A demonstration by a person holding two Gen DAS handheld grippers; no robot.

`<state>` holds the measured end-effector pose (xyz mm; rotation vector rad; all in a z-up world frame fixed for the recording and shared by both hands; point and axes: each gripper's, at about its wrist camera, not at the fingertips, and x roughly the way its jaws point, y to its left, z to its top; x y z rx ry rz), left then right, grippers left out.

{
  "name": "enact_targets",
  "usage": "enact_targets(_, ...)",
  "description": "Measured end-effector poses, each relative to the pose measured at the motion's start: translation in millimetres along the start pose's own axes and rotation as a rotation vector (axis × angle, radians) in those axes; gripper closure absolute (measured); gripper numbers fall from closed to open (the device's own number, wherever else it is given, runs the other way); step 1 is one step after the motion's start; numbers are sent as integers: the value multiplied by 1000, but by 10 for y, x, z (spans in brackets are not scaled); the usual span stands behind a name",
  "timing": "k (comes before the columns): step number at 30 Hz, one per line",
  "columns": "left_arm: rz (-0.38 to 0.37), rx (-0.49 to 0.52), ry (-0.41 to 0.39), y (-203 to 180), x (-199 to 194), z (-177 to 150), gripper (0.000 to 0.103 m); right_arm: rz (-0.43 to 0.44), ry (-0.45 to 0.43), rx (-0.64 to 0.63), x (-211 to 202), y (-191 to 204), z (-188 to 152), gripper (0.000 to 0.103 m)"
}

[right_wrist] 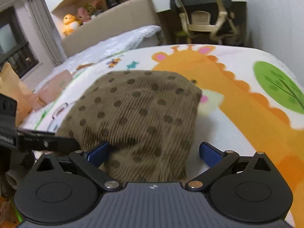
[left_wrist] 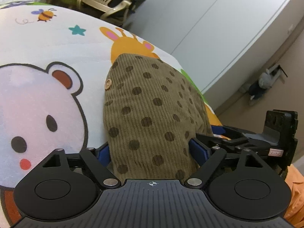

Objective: Fold clothes

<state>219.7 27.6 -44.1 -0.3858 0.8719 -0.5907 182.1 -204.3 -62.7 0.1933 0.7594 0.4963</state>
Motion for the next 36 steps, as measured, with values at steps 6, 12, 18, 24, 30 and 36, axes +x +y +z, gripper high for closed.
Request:
enact_targets(6,46,-42,-69,320,-141,289,25,86,-14,-142,596,434,451,6)
enact_targets(12,185,-126,-218,940,-701,622,27,183,-29,-264,1406,1084,928,8)
enact_targets(18,249,-106,-263,1150,-1046,679,26,159,-8,-350,1727,1265,983,7)
enact_targets(24,227,47,-325,953,-1368,787,23,-105,7,-485,1505,982,784,6)
enact_targets(30,164,3,-294,1113,-945,1328,20,-96,-68,-506,1089,1056,687,6)
enact_targets(36,262,-12,-249,1377,-551,1525,22,92,-96,-615,827,1513,498,5)
